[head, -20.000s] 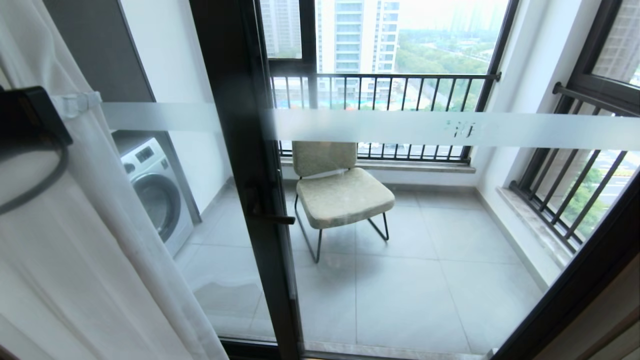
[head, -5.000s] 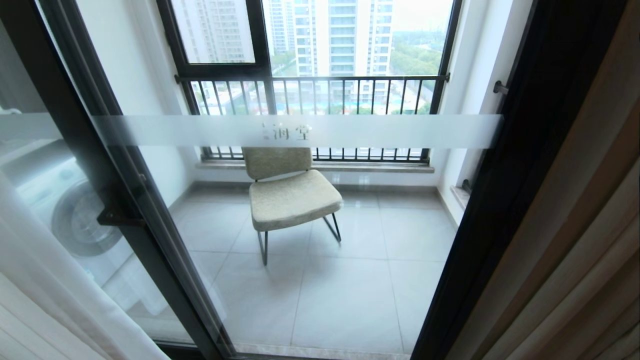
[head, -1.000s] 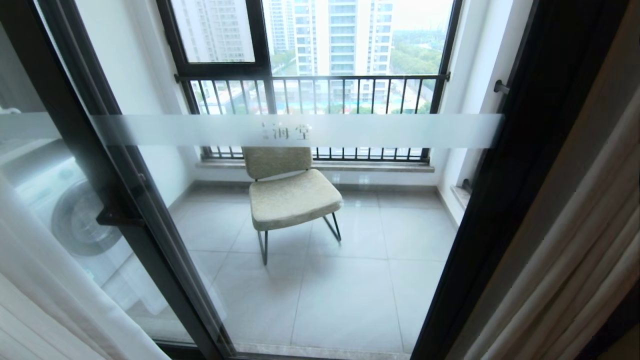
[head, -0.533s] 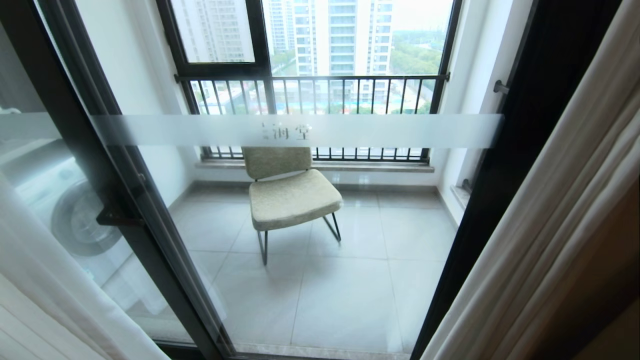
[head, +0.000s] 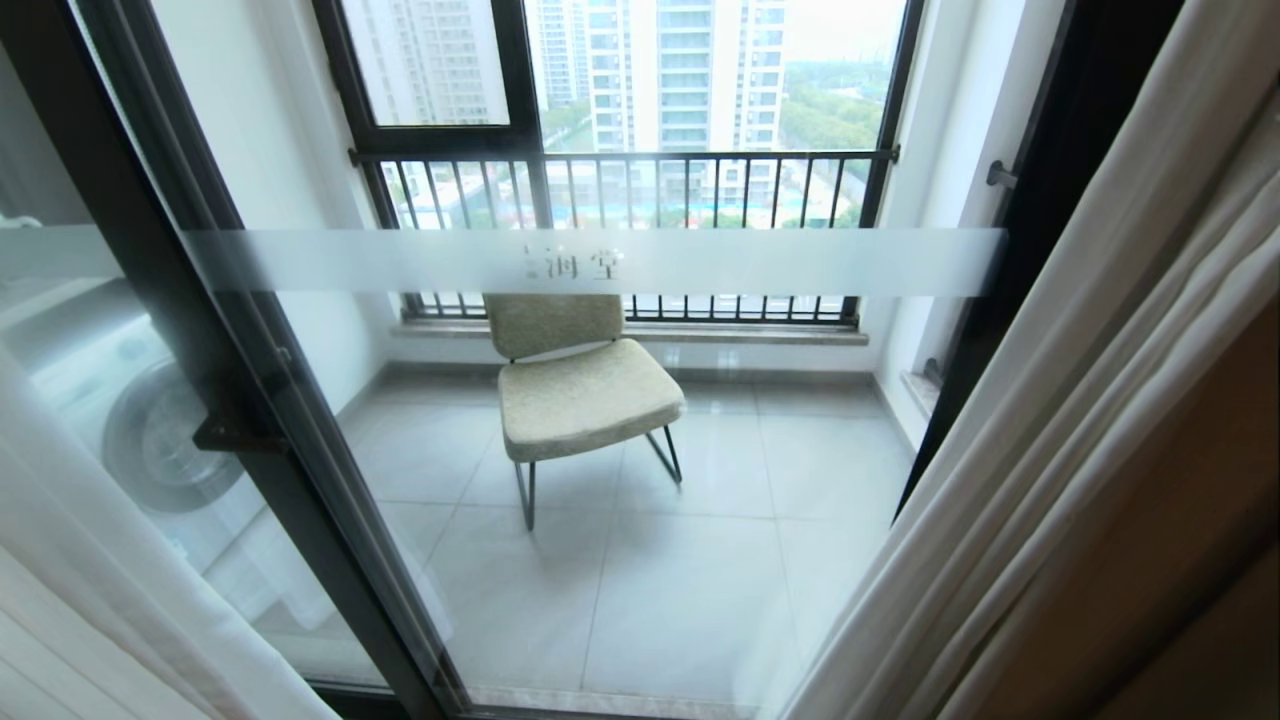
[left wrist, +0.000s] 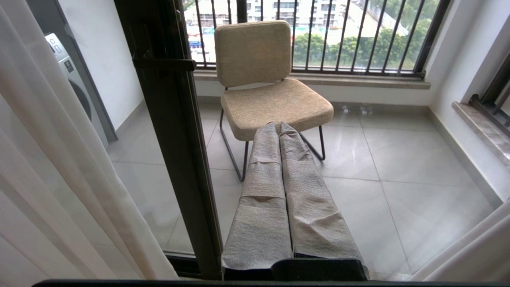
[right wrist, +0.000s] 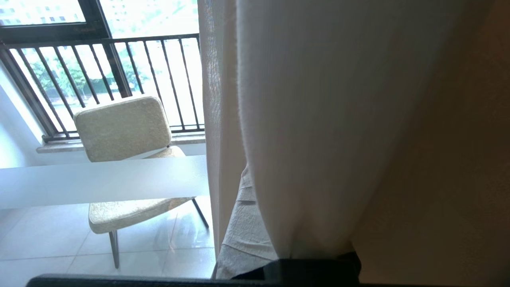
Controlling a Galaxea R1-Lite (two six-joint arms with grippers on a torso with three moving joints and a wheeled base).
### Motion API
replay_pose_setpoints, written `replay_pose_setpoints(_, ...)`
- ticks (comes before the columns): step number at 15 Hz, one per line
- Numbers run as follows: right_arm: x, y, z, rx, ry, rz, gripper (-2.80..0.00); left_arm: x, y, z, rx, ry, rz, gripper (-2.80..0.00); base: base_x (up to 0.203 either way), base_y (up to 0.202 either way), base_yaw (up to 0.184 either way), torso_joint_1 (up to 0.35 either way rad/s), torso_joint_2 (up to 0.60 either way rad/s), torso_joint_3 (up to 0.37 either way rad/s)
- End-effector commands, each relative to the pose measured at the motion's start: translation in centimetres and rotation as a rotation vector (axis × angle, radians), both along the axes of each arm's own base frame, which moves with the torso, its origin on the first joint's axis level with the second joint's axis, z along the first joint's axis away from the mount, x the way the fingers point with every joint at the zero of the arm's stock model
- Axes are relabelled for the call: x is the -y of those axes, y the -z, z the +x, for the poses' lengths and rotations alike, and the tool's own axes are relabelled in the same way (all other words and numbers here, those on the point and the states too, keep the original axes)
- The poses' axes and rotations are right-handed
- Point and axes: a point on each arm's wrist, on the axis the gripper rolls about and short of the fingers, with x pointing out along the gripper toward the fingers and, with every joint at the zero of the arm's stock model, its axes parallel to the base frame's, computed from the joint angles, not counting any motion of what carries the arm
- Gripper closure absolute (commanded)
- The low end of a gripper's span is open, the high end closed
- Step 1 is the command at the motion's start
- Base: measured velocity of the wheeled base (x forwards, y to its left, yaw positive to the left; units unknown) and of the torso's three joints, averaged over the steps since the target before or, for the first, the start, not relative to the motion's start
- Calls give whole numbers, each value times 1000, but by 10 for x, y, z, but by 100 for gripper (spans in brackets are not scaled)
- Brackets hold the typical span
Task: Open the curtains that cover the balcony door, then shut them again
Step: Close the inner curtains on both sides
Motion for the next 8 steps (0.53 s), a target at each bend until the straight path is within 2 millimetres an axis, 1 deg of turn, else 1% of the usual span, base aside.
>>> replay_pose_setpoints(1, -1, 2, 3, -12, 1, 2, 0, 0, 0, 0, 2, -1, 0, 0, 0, 0, 0, 0, 0, 0)
replay_pose_setpoints(8, 1, 2, 2, -7, 24, 24, 0, 0, 0, 0, 2, -1, 0, 0, 0, 0, 0, 0, 0, 0)
